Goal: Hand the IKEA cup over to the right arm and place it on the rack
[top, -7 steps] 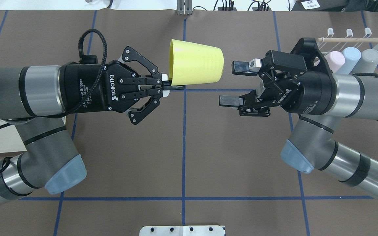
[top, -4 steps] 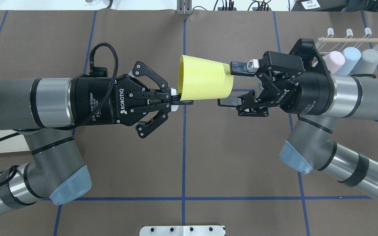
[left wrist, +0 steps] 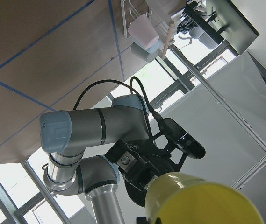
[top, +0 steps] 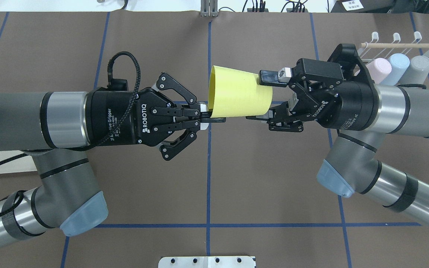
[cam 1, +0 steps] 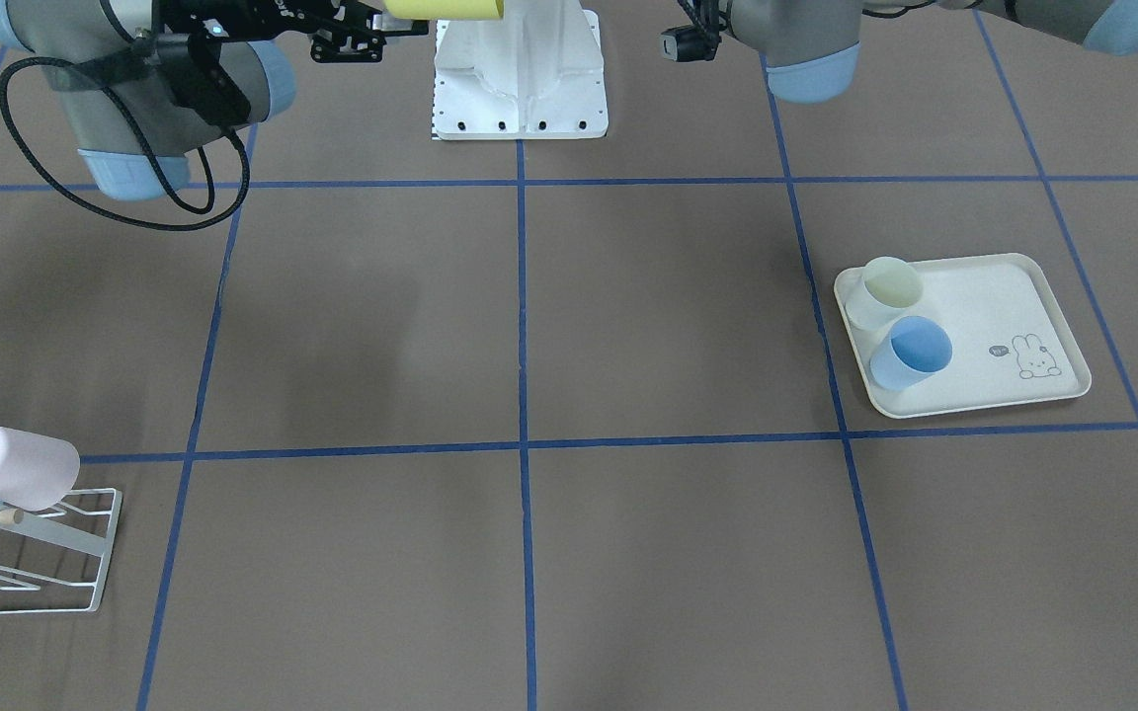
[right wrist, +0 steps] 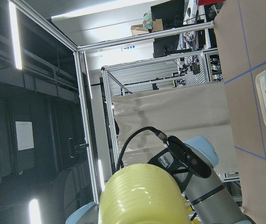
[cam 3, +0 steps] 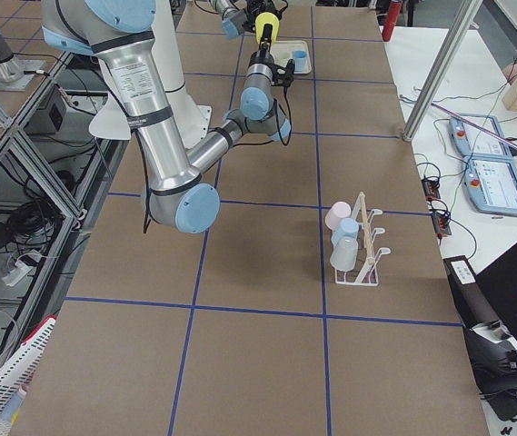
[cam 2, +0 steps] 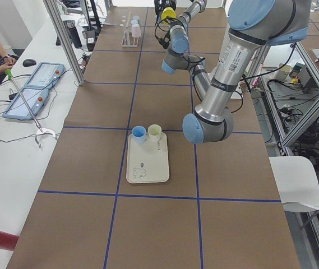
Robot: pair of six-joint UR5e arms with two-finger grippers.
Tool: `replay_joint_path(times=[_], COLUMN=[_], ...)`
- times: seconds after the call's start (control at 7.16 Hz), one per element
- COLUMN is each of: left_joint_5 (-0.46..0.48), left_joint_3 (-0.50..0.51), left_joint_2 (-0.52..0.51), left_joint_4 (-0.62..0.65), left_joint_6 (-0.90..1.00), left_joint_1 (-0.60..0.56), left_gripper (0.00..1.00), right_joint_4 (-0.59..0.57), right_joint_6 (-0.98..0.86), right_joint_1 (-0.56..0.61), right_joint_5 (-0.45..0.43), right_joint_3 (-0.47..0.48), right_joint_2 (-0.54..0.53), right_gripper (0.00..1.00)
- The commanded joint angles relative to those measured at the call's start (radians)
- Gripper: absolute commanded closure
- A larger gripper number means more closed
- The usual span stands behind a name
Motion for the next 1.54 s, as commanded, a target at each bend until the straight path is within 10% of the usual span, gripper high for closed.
replay_joint_path(times=[0.0, 0.28, 0.42, 0.98, 1.4], left_joint_5=[0.001, 0.0, 0.0, -0.037, -0.159], left_joint_3=[0.0, -0.001, -0.007, -0.018, -0.018], left_joint_2=[-0.001, -0.001, 0.001, 0.077, 0.142], left_joint_4=[0.001, 0.009, 0.009, 0.015, 0.211], left_joint_6=[0.0, 0.0, -0.003, 0.059, 0.373], left_joint_1=[0.002, 0.001, -0.001, -0.166, -0.252], left_gripper=[0.98, 0.21, 0.0, 0.0, 0.0], right_joint_4=[0.002, 0.002, 0.002, -0.023, -0.37], right_joint_6=[-0.002, -0.002, -0.002, -0.052, -0.44], right_joint_1=[0.0, 0.0, 0.0, 0.011, 0.046], right_joint_5=[-0.001, -0.001, -0.001, -0.009, 0.01], right_joint_3=[0.001, 0.003, 0.005, -0.014, -0.043], right_joint_2=[0.0, 0.0, -0.001, -0.015, -0.029], right_gripper=[0.58, 0.72, 0.74, 0.76, 0.78])
